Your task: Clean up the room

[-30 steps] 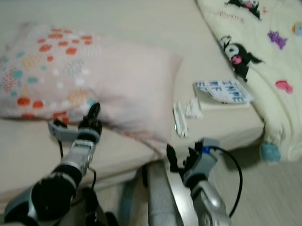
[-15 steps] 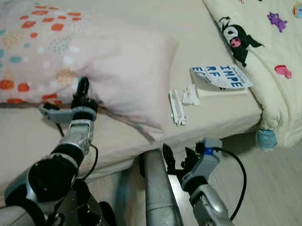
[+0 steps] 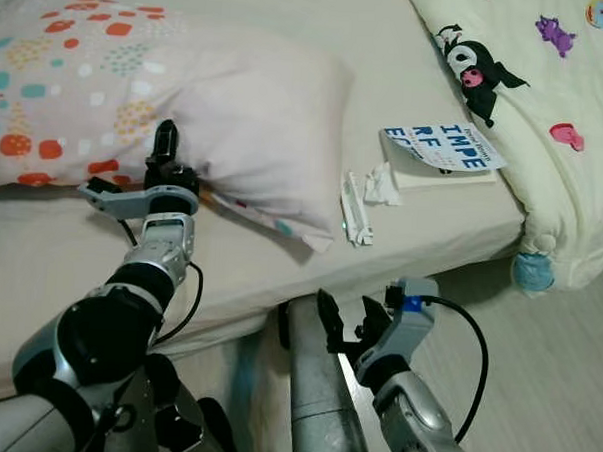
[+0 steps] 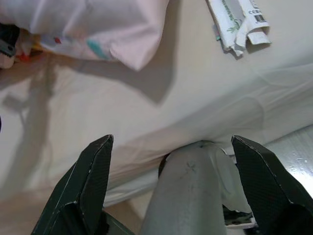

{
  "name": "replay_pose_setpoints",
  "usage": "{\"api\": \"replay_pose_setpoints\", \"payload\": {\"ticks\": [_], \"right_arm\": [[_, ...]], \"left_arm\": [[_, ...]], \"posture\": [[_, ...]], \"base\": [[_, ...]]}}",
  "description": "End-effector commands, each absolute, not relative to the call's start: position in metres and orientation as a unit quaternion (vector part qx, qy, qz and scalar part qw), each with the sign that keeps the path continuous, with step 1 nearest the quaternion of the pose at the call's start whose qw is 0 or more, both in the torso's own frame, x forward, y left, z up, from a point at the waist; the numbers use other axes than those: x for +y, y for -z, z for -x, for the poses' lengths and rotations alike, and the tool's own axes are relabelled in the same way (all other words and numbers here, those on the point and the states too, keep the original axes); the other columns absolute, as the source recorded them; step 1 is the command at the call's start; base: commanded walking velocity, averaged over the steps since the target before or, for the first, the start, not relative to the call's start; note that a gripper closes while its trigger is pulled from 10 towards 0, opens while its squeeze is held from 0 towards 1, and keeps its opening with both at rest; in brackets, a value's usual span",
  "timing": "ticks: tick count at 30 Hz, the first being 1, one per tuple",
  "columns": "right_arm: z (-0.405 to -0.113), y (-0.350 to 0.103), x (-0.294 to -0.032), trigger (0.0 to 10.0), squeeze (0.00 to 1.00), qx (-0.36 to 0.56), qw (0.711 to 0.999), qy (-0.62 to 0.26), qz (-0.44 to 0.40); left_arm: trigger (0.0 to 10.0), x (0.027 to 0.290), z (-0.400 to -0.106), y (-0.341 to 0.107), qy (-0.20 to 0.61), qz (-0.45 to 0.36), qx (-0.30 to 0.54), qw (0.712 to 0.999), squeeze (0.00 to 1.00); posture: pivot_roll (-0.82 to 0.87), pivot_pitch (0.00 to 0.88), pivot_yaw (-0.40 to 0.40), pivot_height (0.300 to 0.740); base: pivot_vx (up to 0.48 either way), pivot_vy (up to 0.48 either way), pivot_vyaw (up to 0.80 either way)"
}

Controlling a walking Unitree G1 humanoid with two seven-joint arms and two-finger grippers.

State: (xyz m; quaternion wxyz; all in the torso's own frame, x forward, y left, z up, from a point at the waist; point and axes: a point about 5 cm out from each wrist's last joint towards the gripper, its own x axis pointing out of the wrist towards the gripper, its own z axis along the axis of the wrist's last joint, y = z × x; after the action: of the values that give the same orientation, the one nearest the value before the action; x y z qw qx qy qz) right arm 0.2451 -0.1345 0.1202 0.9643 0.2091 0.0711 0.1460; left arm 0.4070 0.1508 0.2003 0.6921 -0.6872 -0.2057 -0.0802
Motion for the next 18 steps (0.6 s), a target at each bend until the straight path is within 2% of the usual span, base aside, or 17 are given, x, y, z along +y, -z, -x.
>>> {"api": "replay_pose_setpoints", "payload": {"ticks": [1,3,14,18], "right_arm": [[-0.241,-0.121,-0.138,10.0,0.0,0.076,0.964,-0.137,-0.214],[-0.242,-0.125,-0.14,10.0,0.0,0.069,0.965,-0.136,-0.214],[-0.242,-0.131,-0.143,10.0,0.0,0.061,0.967,-0.133,-0.209],[-0.248,-0.128,-0.142,10.0,0.0,0.066,0.97,-0.13,-0.197]], "left_arm": [[0.0,0.126,-0.409,-0.205,0.11,0.676,-0.17,0.708,0.0],[0.0,0.117,-0.41,-0.207,0.115,0.674,-0.16,0.712,0.0],[0.0,0.107,-0.412,-0.22,0.128,0.682,-0.165,0.701,0.0],[0.0,0.111,-0.416,-0.241,0.139,0.677,-0.183,0.699,0.0]], "posture": [[-0.47,0.551,-0.056,0.587],[-0.48,0.546,-0.054,0.587],[-0.49,0.541,-0.051,0.587],[-0.46,0.501,-0.03,0.587]], "base": [[0.0,0.0,0.0],[0.0,0.0,0.0],[0.0,0.0,0.0],[0.0,0.0,0.0]]}}
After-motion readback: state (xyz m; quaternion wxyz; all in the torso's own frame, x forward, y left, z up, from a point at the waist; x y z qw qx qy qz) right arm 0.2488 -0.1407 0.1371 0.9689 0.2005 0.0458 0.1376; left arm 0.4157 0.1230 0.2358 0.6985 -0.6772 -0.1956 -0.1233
